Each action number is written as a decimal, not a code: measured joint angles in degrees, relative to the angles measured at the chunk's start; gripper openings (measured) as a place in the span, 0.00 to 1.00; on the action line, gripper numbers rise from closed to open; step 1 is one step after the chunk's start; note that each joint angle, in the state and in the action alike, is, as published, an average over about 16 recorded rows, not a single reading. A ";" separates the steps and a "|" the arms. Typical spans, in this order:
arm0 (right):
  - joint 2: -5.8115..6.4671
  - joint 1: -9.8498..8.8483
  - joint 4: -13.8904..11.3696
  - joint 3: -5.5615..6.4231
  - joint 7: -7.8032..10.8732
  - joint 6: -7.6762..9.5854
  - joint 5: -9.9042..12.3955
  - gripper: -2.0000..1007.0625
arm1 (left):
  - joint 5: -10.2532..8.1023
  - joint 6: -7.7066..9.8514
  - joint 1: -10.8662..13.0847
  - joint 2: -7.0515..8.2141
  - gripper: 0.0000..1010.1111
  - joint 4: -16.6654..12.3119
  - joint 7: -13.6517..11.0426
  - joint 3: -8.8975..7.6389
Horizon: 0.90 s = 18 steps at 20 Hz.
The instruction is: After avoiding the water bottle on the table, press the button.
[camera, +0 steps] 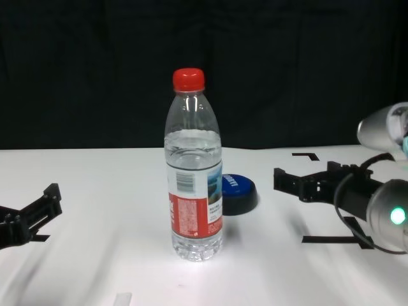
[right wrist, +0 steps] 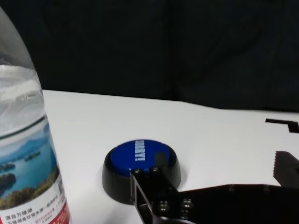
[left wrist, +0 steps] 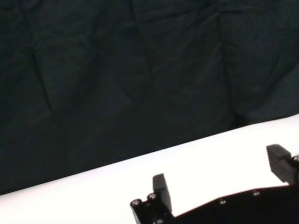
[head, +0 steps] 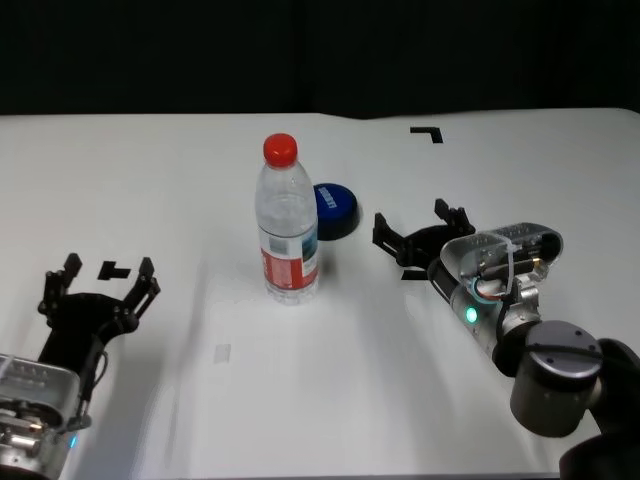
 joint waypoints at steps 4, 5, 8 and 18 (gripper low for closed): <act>0.13 -1.78 -1.76 0.23 -0.18 -0.37 0.31 1.00 | 0.00 0.00 0.00 0.00 0.99 0.00 0.00 0.00; 0.17 -2.22 -2.22 0.26 -0.20 -0.46 0.38 1.00 | 0.00 0.00 0.00 0.00 0.99 0.00 0.00 0.00; 0.32 -3.55 -3.64 0.31 -0.25 -0.73 0.55 1.00 | 0.00 0.00 0.00 0.00 0.99 0.00 0.00 0.00; 1.17 -7.66 -8.17 0.08 0.05 -0.98 1.01 1.00 | 0.00 0.00 0.00 0.00 0.99 0.00 0.00 0.00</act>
